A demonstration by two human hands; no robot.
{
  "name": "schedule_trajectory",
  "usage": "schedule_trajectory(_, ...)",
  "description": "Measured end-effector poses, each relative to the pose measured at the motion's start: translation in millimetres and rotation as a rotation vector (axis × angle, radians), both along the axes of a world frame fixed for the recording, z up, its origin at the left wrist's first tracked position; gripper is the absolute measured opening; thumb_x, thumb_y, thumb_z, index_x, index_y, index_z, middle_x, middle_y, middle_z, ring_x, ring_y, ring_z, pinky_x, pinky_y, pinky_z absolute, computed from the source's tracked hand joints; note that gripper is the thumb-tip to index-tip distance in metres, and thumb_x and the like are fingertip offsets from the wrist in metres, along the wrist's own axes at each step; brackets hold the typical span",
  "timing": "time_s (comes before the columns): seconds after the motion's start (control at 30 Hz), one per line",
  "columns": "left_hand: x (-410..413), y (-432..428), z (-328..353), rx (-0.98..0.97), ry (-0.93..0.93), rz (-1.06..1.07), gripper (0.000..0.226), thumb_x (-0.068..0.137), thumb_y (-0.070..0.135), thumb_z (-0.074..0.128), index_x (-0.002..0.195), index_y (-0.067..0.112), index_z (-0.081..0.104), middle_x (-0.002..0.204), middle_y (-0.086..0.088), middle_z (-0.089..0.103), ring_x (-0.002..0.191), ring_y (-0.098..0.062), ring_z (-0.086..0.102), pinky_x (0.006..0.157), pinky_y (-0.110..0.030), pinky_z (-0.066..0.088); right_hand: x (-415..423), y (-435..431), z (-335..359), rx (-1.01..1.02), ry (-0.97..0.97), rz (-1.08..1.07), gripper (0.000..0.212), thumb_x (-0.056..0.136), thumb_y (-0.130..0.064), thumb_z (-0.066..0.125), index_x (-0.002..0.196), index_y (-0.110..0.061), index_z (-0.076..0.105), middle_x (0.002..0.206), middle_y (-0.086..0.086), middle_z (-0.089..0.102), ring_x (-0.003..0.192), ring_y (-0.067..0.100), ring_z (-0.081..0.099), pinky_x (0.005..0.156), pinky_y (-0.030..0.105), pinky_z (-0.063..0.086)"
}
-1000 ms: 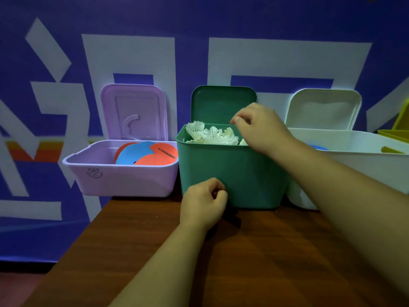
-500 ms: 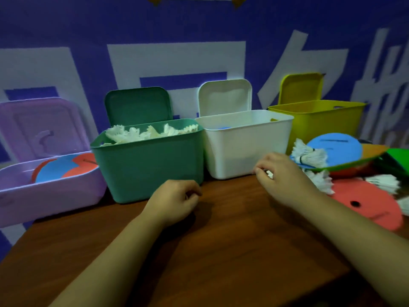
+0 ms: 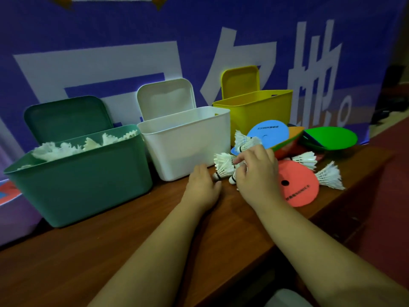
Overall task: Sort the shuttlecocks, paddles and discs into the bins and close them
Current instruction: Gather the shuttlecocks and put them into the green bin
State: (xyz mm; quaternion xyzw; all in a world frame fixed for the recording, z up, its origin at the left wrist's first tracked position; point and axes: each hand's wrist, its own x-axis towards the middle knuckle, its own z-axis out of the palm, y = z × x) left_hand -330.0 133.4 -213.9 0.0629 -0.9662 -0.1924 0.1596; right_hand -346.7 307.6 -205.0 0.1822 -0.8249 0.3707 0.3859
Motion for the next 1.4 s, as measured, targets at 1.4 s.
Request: schedule_trajectory(1.4, 20.4, -18.7, -1.5, 0.424, 0.042, -0.067, 0.031, 0.090, 0.033, 0.076, 0.119, 0.035, 0.064, 0.104, 0.006, 0.067, 0.099, -0.012, 0.067, 0.087, -0.027, 0.052, -21.2, -5.5, -9.0, -0.184, -0.235, 0.377, 0.038, 0.088, -0.011, 0.076, 0.124, -0.015, 0.065, 0.112, -0.004, 0.056, 0.088, 0.000, 0.062, 0.091, 0.031, 0.058)
